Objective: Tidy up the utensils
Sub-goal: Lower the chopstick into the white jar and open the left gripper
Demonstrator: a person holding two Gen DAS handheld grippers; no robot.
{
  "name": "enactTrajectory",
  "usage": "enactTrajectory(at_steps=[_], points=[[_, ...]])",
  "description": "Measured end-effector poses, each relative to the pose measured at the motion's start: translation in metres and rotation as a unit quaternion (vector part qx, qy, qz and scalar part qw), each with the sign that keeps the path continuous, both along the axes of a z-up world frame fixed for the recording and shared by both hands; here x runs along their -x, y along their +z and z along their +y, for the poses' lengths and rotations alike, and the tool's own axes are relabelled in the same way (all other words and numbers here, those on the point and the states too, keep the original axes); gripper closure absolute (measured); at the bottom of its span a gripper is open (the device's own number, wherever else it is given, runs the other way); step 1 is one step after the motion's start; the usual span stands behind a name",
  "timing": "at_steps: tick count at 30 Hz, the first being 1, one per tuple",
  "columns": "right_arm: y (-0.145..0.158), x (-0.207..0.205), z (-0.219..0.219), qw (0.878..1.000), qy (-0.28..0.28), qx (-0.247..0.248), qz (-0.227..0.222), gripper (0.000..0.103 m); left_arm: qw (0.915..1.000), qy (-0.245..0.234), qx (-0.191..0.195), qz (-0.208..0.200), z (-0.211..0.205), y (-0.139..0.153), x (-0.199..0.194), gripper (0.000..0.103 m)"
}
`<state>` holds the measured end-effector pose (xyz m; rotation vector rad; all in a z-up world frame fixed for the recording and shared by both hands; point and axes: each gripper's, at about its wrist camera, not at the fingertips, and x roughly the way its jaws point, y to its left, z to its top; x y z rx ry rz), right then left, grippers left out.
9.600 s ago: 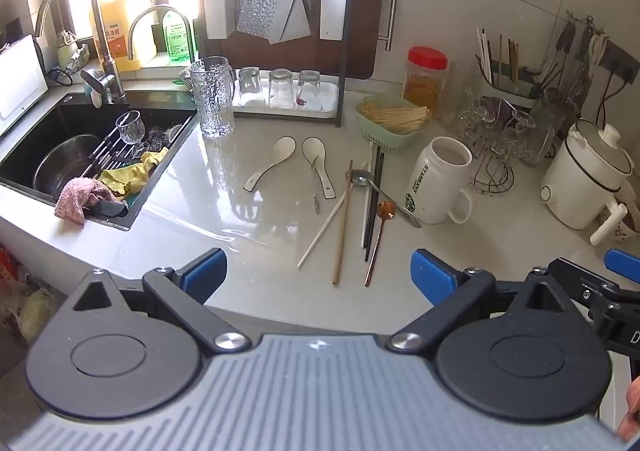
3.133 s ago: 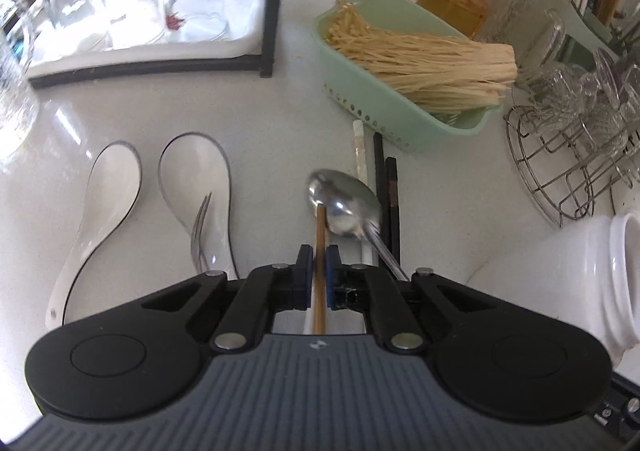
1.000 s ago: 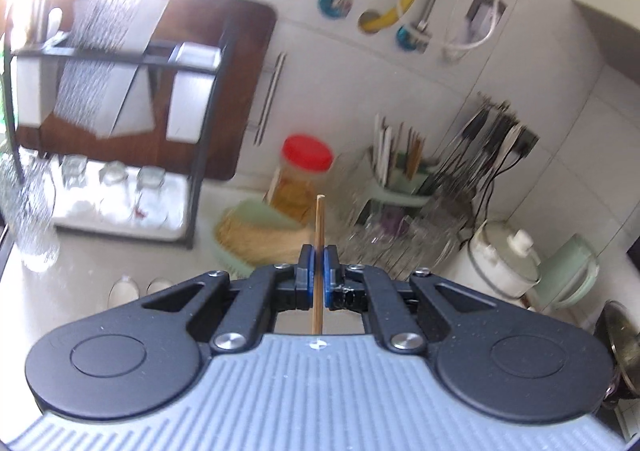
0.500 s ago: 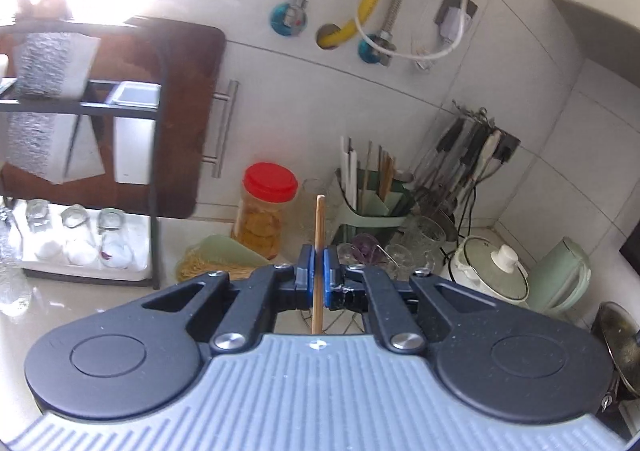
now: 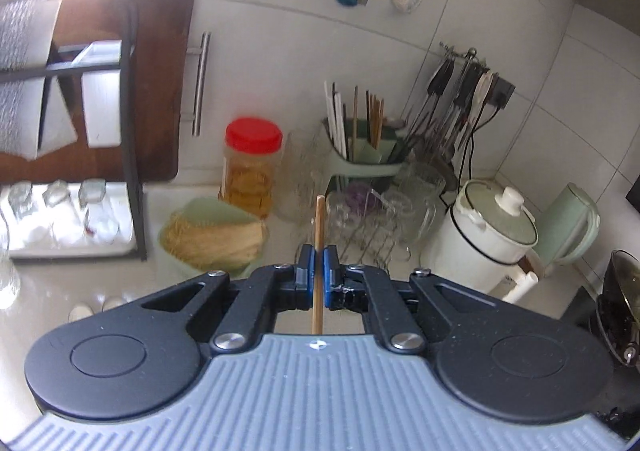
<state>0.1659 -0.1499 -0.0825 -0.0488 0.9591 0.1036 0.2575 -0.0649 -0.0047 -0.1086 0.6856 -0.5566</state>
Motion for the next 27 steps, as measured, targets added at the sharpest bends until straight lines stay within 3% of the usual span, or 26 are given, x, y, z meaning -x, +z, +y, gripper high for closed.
enactTrajectory(at_steps=[8,17,20,27], points=[[0.000,0.002,-0.002,1.000,0.011,-0.003,-0.006,0.019,0.9998,-0.002,0.002,0.021,0.016,0.005,0.027,0.098],[-0.001,0.003,-0.004,1.000,0.025,-0.006,-0.013,0.018,0.9989,0.007,-0.015,-0.043,0.010,0.004,0.056,0.098],[-0.001,0.003,-0.005,0.999,0.029,-0.006,-0.015,0.018,0.9969,-0.001,-0.037,-0.069,0.002,-0.004,0.060,0.098],[-0.002,0.003,-0.006,0.999,0.034,-0.009,-0.017,0.018,0.9973,-0.014,-0.063,-0.035,-0.009,-0.028,0.051,0.098]])
